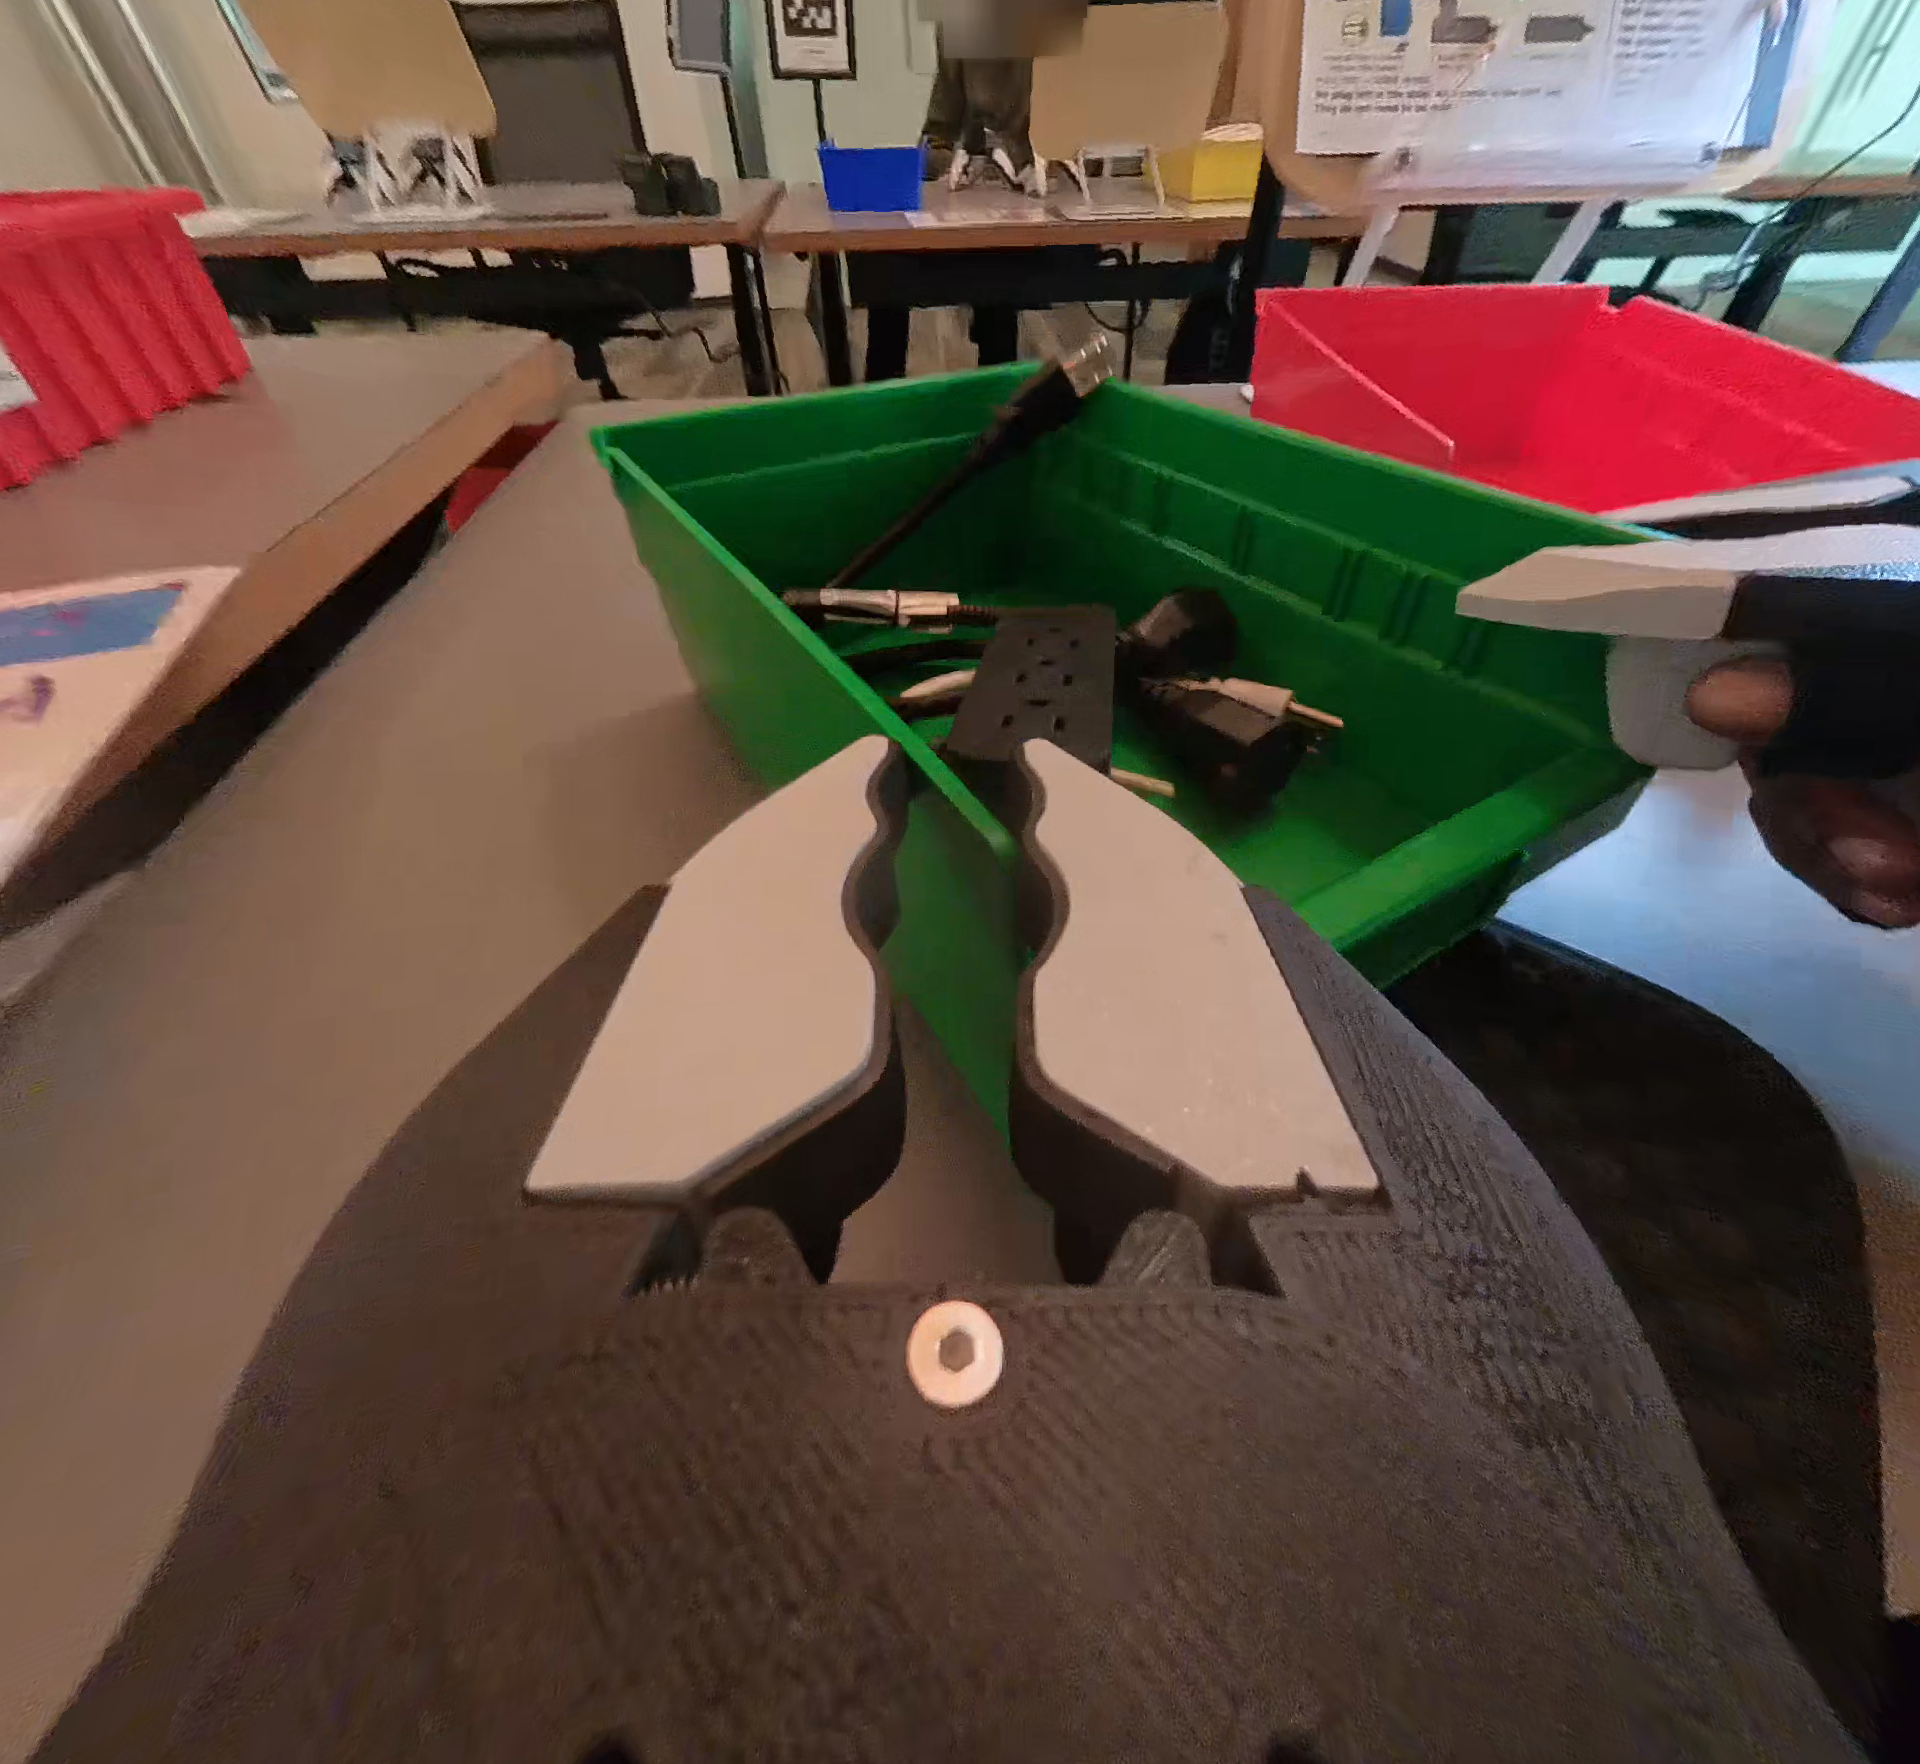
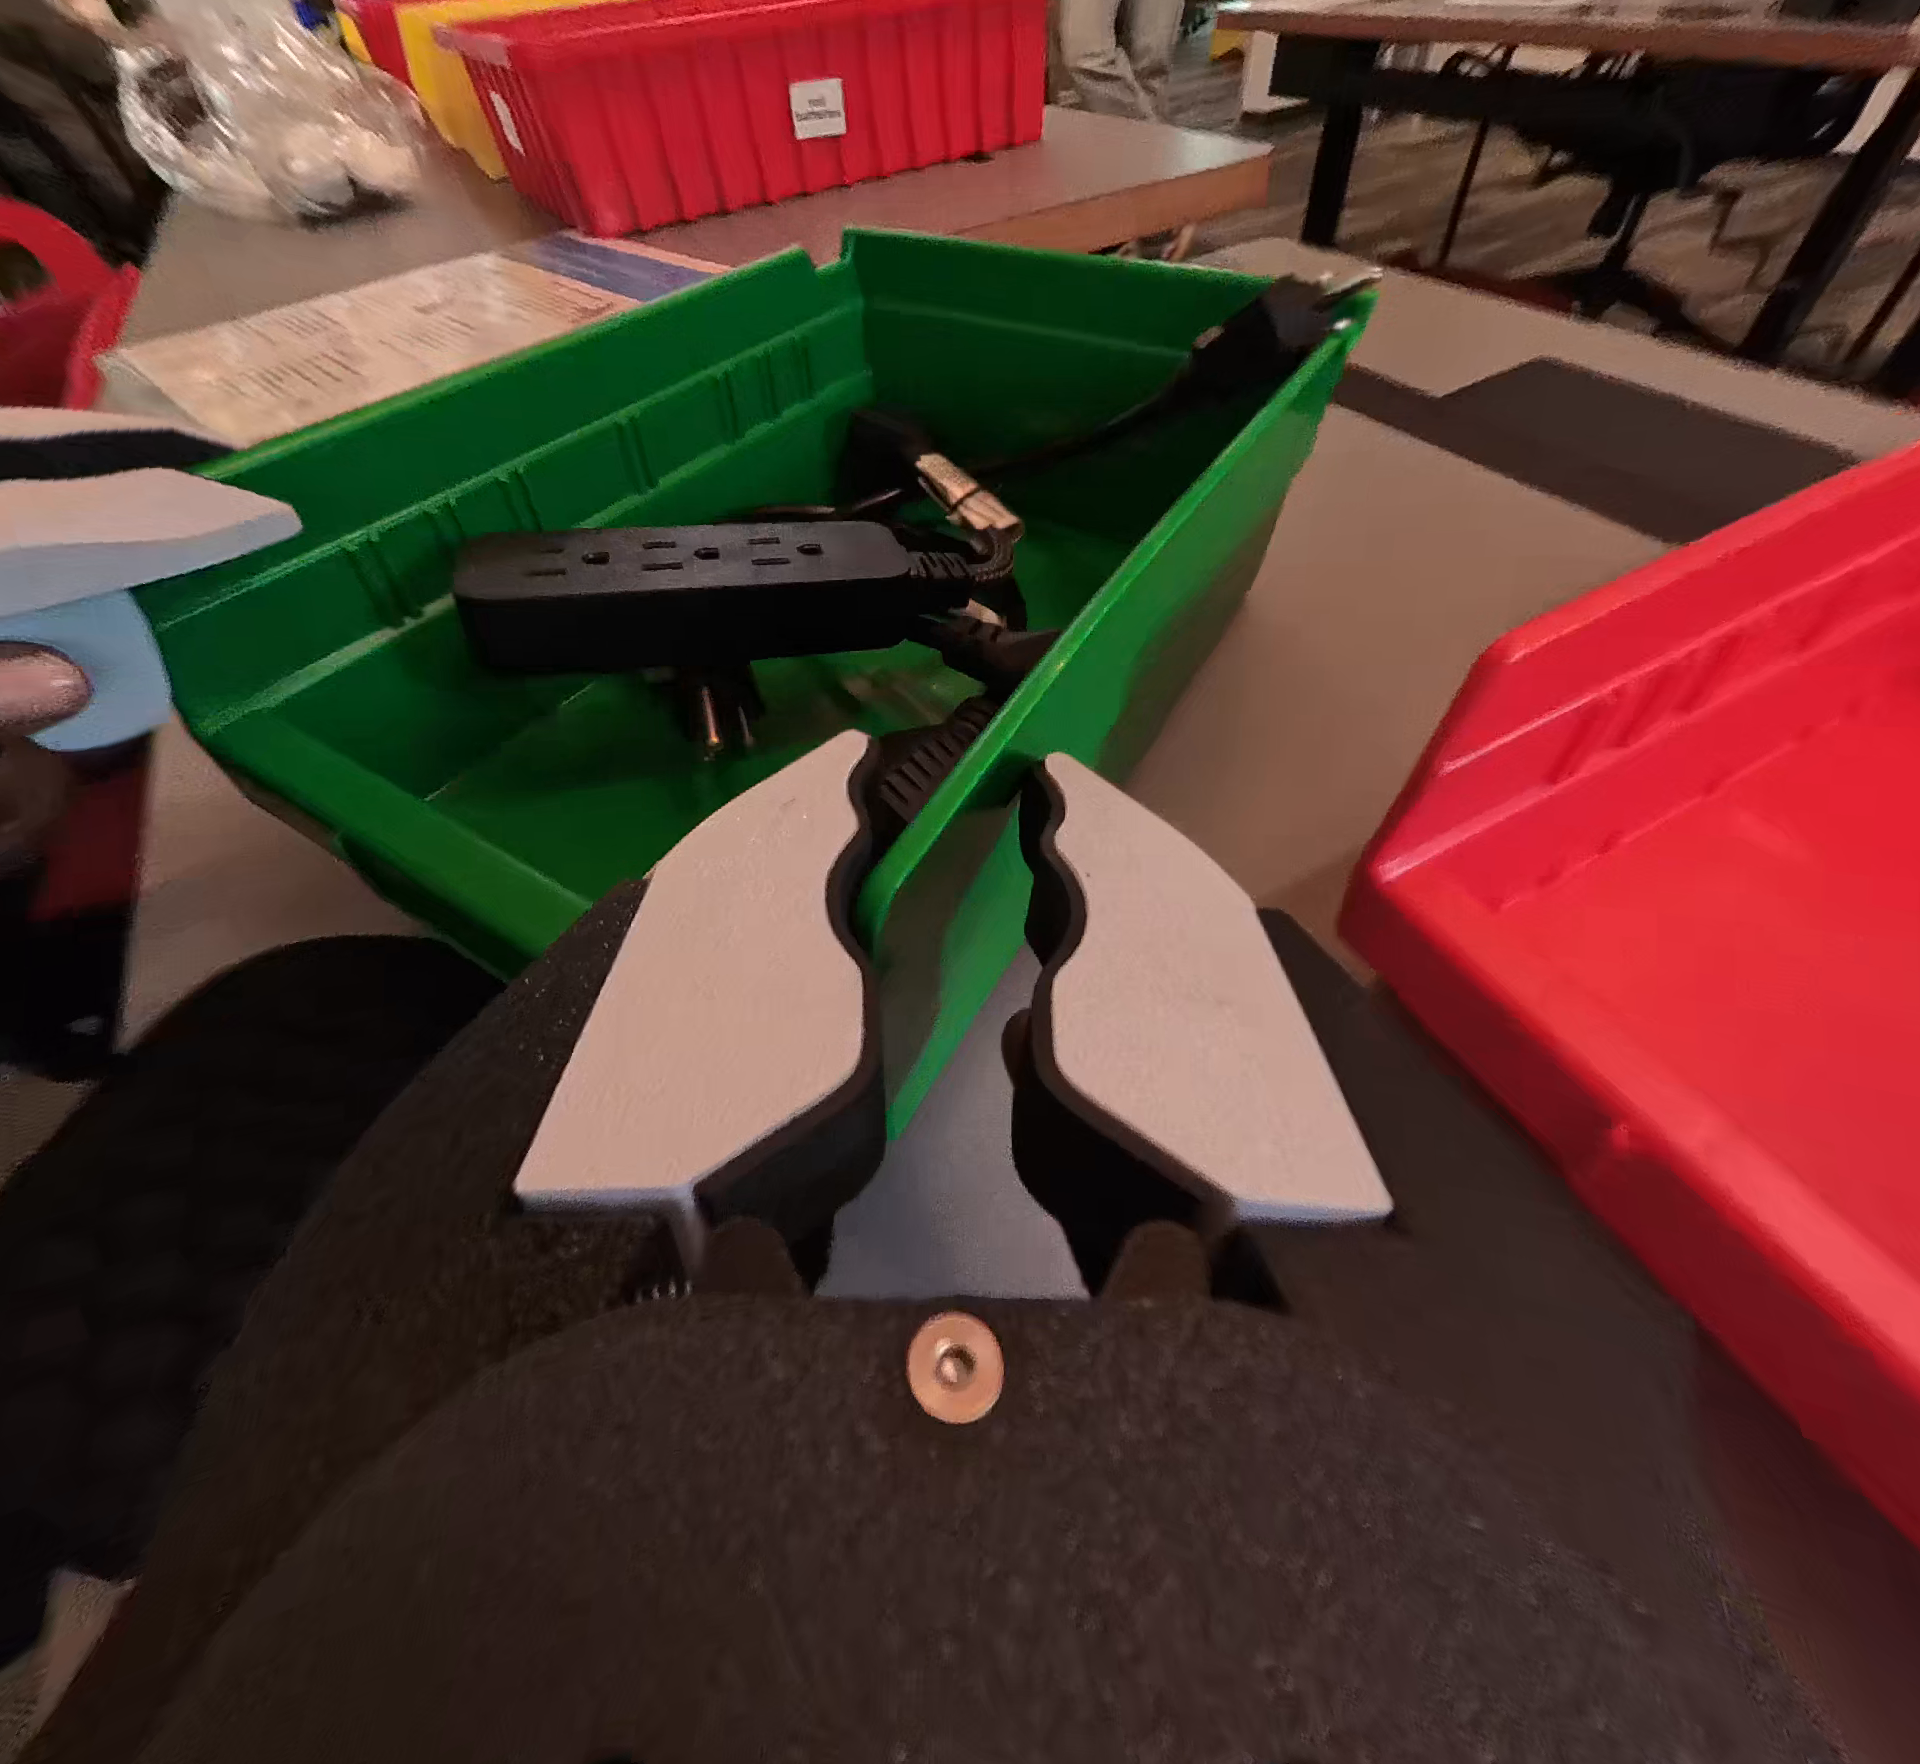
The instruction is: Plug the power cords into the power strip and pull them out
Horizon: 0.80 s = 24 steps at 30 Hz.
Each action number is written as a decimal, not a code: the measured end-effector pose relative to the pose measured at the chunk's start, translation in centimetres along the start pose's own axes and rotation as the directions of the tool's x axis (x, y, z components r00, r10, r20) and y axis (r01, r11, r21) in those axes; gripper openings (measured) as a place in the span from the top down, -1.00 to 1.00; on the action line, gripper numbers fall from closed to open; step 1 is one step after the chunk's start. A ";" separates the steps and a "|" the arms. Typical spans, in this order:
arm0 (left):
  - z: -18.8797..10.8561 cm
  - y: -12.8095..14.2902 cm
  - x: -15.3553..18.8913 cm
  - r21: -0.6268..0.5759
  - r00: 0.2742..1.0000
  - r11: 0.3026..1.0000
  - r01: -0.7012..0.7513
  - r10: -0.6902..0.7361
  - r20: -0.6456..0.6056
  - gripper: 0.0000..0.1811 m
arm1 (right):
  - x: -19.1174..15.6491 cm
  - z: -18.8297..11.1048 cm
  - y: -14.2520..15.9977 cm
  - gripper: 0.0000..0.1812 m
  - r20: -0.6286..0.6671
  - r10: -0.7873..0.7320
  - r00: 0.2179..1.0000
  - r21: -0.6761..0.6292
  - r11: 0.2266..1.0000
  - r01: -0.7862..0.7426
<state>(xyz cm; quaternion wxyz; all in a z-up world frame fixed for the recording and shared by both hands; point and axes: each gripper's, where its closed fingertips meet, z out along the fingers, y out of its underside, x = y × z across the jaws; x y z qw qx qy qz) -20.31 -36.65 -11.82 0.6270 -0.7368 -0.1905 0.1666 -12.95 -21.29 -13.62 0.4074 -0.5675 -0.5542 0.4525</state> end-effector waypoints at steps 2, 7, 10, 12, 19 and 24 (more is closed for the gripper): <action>0.8 0.7 -0.2 -0.006 1.000 1.000 0.016 -0.016 -0.007 0.79 | 0.5 0.0 0.1 0.68 -0.001 -0.011 1.000 -0.017 1.000 0.011; 2.6 0.5 0.5 -0.069 0.995 0.994 -0.079 0.074 -0.071 0.61 | 2.0 -1.4 1.5 0.48 0.051 -0.045 0.998 -0.071 0.996 0.048; 1.9 -1.9 1.0 -0.049 0.974 0.976 -0.211 0.206 -0.099 0.56 | 3.8 -4.7 1.7 0.31 0.079 -0.107 0.991 -0.094 0.989 0.114; 1.5 -1.9 2.5 -0.133 0.939 0.944 -0.301 0.269 -0.214 0.53 | 5.3 -6.7 2.6 0.30 0.102 -0.172 0.980 -0.175 0.966 0.188; 1.8 1.9 9.8 -0.281 0.712 0.710 -0.646 0.429 -0.556 0.50 | 11.2 -8.0 5.1 0.31 0.170 -0.471 0.866 -0.495 0.719 0.488; 3.2 5.7 10.8 -0.364 0.580 0.483 -0.797 0.442 -0.684 0.47 | 13.2 -5.5 7.3 0.26 0.287 -0.507 0.813 -0.634 0.535 0.558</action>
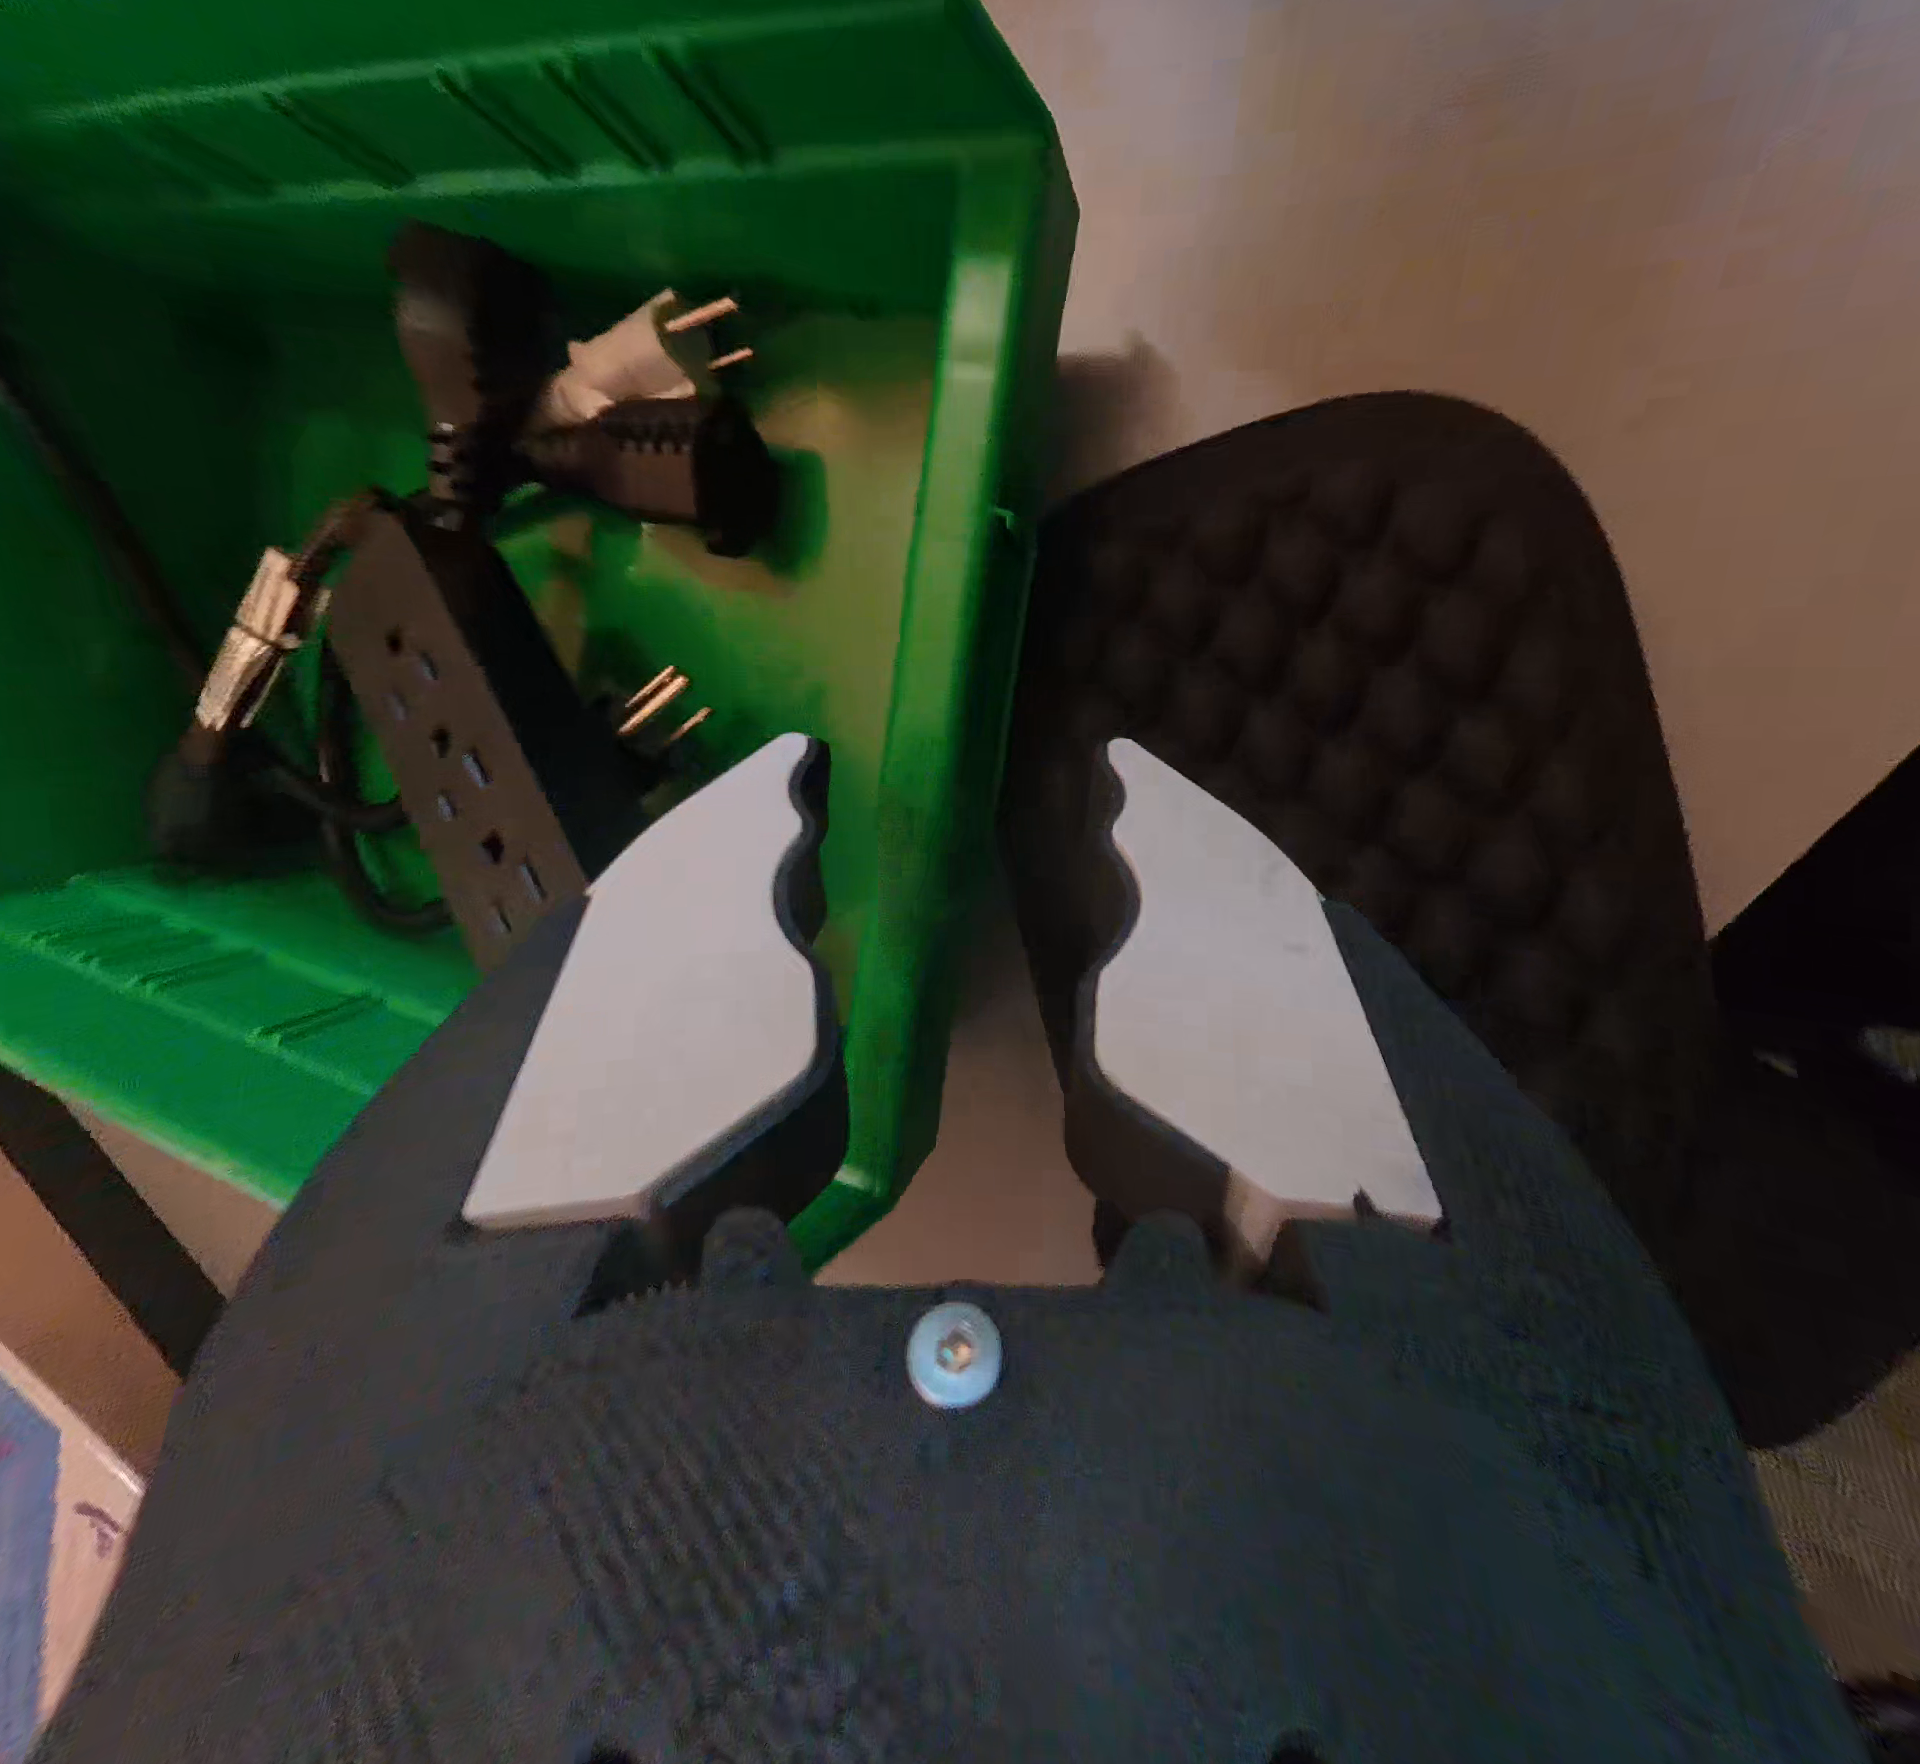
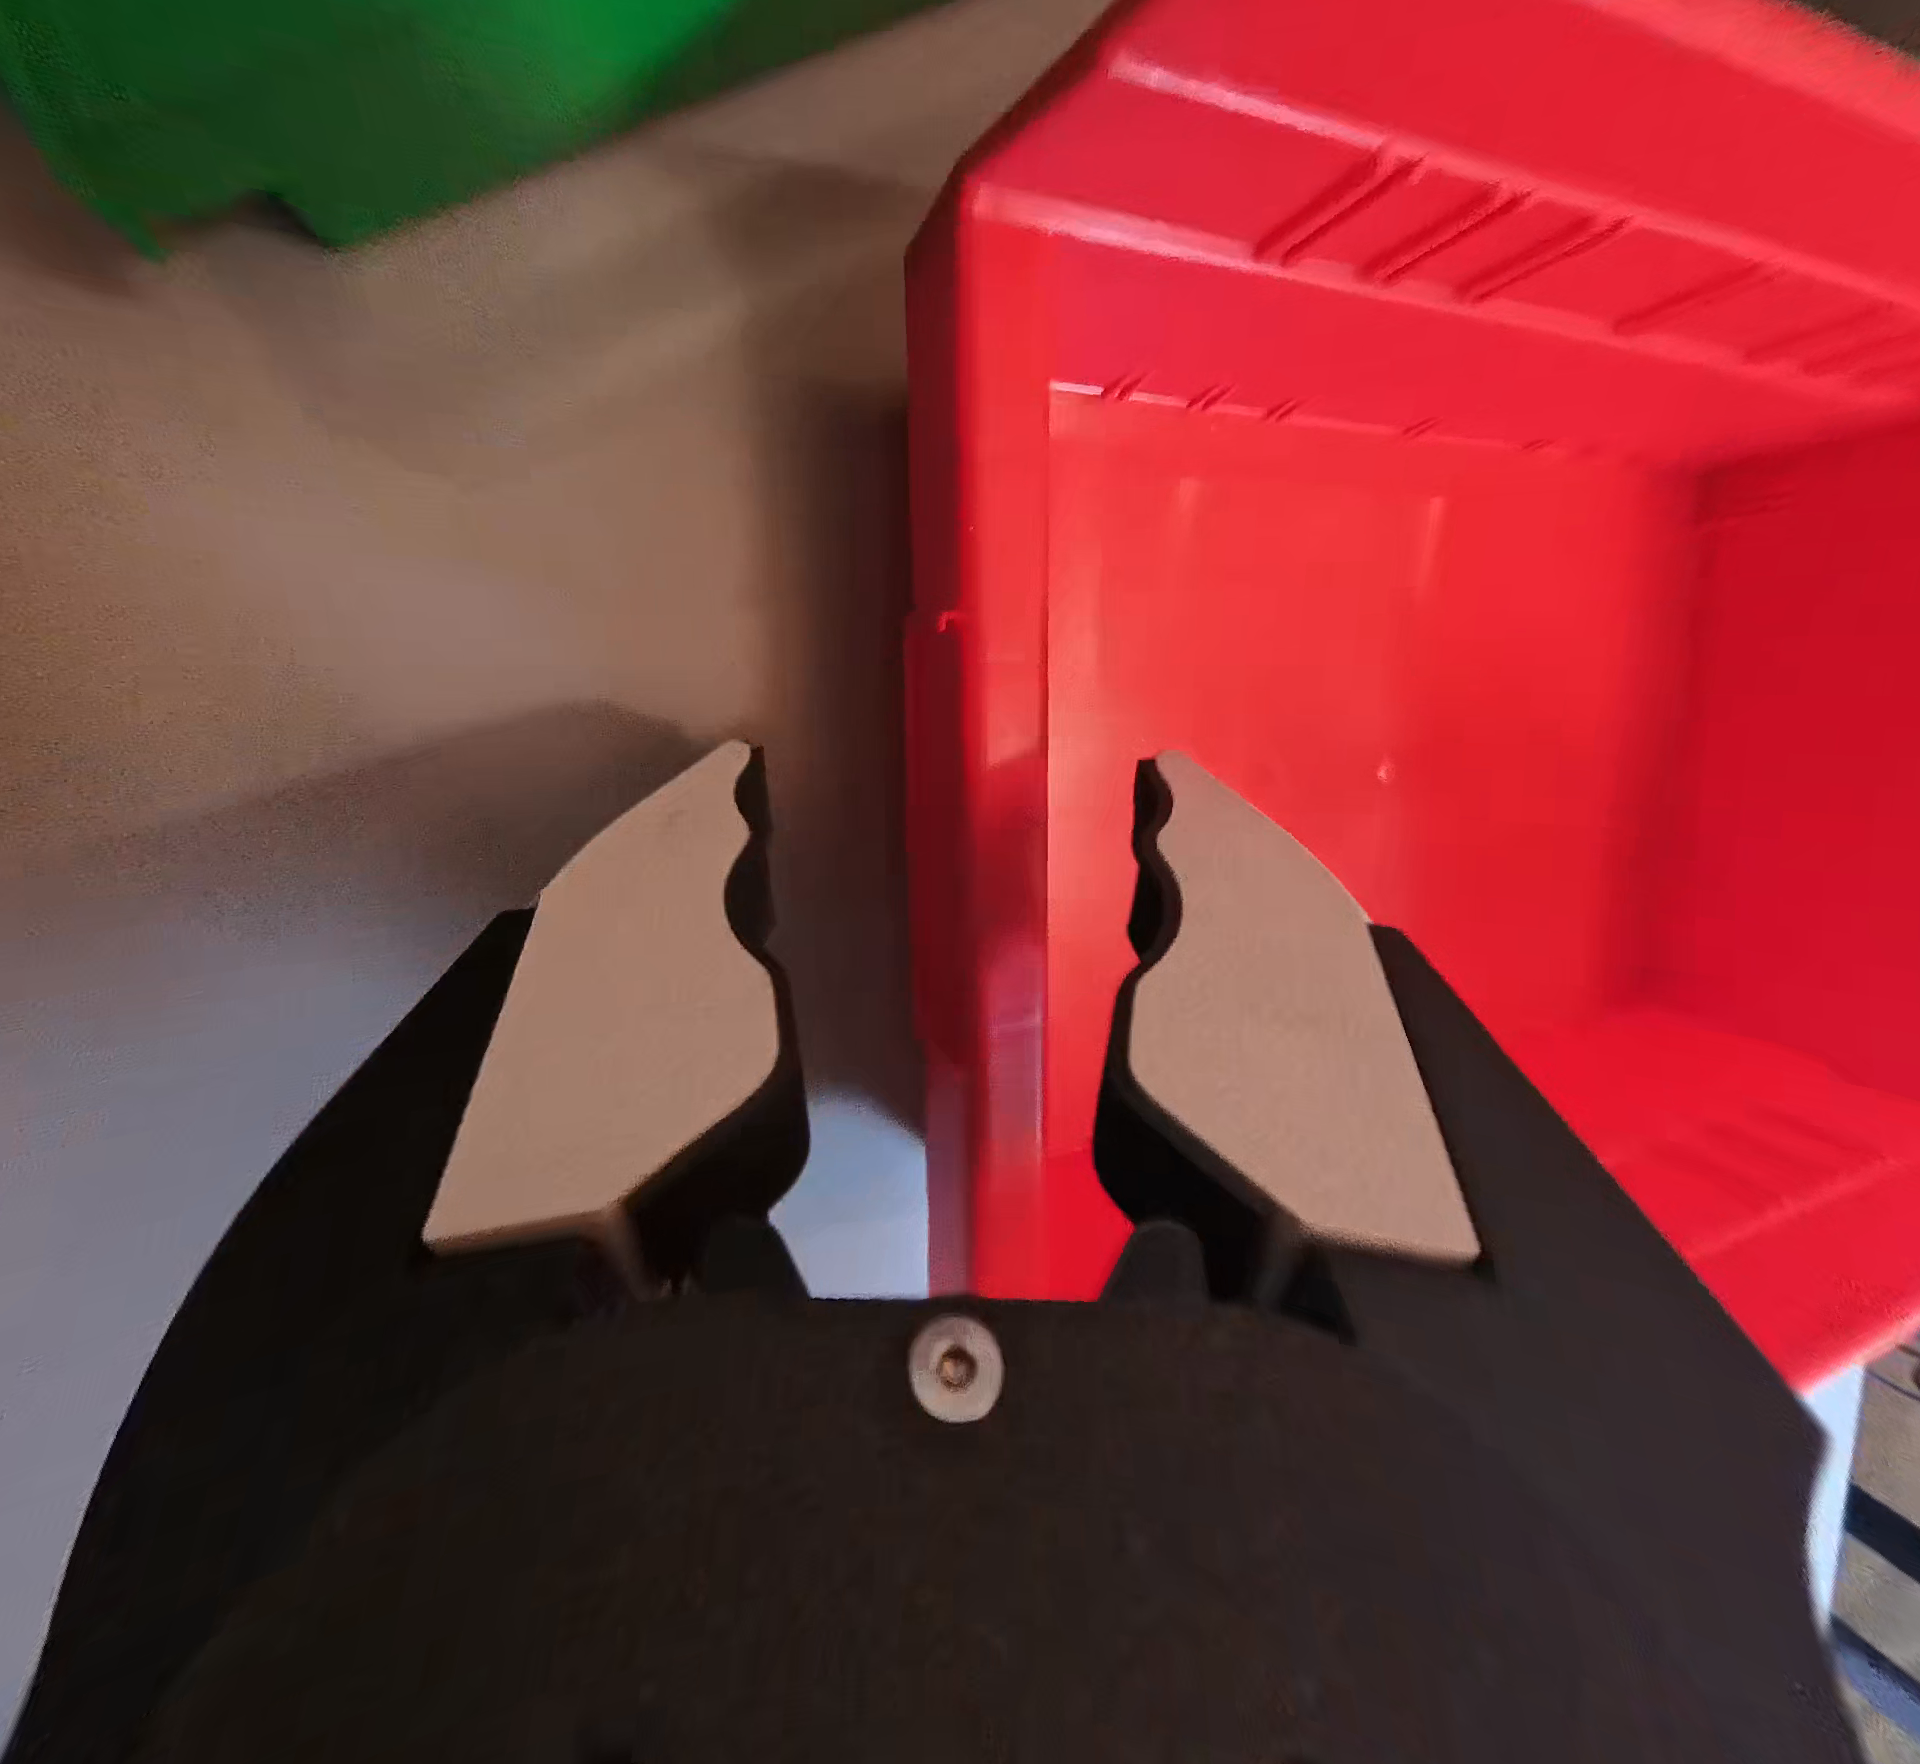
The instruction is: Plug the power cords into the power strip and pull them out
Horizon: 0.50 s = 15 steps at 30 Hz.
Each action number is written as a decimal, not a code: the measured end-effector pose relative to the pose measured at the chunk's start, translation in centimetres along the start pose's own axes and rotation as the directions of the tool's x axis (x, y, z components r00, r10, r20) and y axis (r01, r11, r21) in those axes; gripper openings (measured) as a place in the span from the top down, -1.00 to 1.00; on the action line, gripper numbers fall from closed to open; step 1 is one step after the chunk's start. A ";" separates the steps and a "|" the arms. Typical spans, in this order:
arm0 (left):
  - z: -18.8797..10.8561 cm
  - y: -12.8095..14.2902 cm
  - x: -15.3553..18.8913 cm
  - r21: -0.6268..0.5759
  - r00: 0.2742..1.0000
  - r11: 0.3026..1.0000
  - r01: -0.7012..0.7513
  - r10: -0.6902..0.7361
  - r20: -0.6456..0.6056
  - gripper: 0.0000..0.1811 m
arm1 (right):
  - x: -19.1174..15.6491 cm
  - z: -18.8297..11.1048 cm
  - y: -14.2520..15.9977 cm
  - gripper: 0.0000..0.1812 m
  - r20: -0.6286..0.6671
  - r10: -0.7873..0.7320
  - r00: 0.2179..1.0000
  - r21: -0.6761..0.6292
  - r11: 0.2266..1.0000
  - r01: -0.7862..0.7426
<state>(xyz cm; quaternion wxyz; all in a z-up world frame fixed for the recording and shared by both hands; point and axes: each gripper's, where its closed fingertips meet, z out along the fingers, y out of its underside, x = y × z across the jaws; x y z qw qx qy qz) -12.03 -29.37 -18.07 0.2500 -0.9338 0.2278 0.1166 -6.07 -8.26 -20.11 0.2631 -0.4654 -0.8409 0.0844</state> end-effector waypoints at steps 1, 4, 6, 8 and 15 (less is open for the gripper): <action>0.5 0.0 -0.1 -0.023 1.000 1.000 -0.012 0.012 -0.011 0.47 | 0.2 0.8 0.5 0.27 0.013 -0.008 1.000 -0.041 0.999 0.009; 1.9 0.5 -0.1 -0.098 0.997 0.994 -0.055 0.049 -0.065 0.48 | 0.7 2.2 1.9 0.41 0.024 -0.015 1.000 -0.117 0.993 0.018; 2.6 0.8 0.1 -0.131 0.992 0.987 -0.088 0.076 -0.098 0.49 | 0.9 2.3 2.3 0.46 0.042 0.024 0.999 -0.098 0.995 -0.019; 3.2 0.6 0.0 -0.128 0.990 0.987 -0.096 0.082 -0.116 0.55 | 0.9 2.1 2.8 0.57 0.056 0.042 0.998 -0.052 0.998 -0.039; 3.6 0.6 0.5 -0.122 0.979 0.989 -0.088 0.063 -0.196 0.67 | 0.3 -0.7 6.2 0.62 0.015 0.045 0.999 0.060 0.997 -0.046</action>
